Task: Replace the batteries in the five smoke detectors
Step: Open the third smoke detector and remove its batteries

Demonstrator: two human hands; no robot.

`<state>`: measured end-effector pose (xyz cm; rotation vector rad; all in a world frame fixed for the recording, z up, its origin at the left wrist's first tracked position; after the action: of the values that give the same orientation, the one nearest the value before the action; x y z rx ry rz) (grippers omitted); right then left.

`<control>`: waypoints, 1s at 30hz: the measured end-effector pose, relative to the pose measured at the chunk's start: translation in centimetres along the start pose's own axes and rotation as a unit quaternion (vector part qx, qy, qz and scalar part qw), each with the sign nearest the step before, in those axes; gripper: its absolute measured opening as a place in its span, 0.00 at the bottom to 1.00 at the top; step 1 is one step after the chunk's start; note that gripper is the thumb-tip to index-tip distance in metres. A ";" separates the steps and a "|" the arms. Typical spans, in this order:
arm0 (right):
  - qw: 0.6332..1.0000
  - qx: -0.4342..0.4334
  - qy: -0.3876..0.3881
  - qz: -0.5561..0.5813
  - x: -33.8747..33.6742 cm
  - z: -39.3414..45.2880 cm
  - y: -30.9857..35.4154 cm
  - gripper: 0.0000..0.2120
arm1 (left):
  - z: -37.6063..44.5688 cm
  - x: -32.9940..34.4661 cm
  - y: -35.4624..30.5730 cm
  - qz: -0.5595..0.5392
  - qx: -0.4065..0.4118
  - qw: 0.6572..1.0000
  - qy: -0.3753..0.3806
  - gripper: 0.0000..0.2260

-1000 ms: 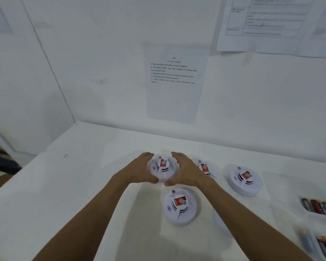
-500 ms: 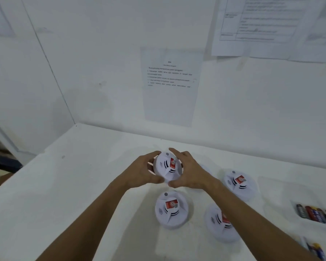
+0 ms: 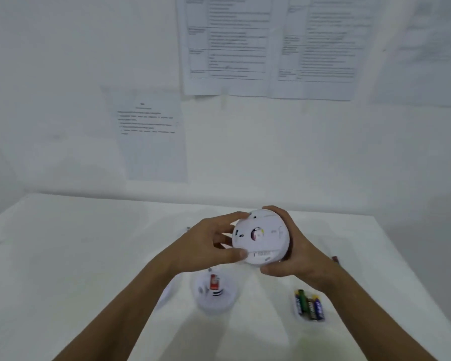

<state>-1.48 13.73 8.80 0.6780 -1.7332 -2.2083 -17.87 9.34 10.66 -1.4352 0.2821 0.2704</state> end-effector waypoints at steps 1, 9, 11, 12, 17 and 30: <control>1.000 0.003 -0.001 0.014 -1.1 -0.9 0.2 0.45 | 0.1 1.2 -0.6 -0.009 0.002 1.000 0.002 0.28; 0.999 0.003 -0.024 -0.032 -7.6 -5.6 -0.7 0.48 | 1.5 8.2 -2.8 0.049 0.018 0.999 -0.013 0.28; 0.998 -0.004 -0.030 -0.048 -8.5 -6.3 -1.0 0.50 | 1.4 9.5 -3.5 0.066 0.026 0.997 -0.003 0.28; 0.998 -0.007 -0.031 -0.053 -8.8 -6.6 -1.0 0.50 | 1.3 10.1 -3.9 0.071 0.029 0.997 0.002 0.27; 0.993 -0.047 -0.086 -0.067 -10.2 -7.8 -1.3 0.46 | 0.5 11.8 -4.7 0.074 0.035 0.996 -0.018 0.25; 0.991 -0.064 -0.081 -0.083 -9.8 -9.2 -3.0 0.42 | -2.7 13.4 -4.2 0.197 0.041 0.976 -0.085 0.28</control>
<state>11.83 11.33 6.26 0.6488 -1.6427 -2.5276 -3.92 6.40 9.61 -1.2575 0.4329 0.6938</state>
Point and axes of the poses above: each hand's wrist, its own z-axis towards the middle knuckle, its own x-axis out of the palm, y = z × x, the point moved 7 cm from there along z, towards the middle knuckle, and after that the axes turned 12 degrees about -y, right-handed, at the moved point
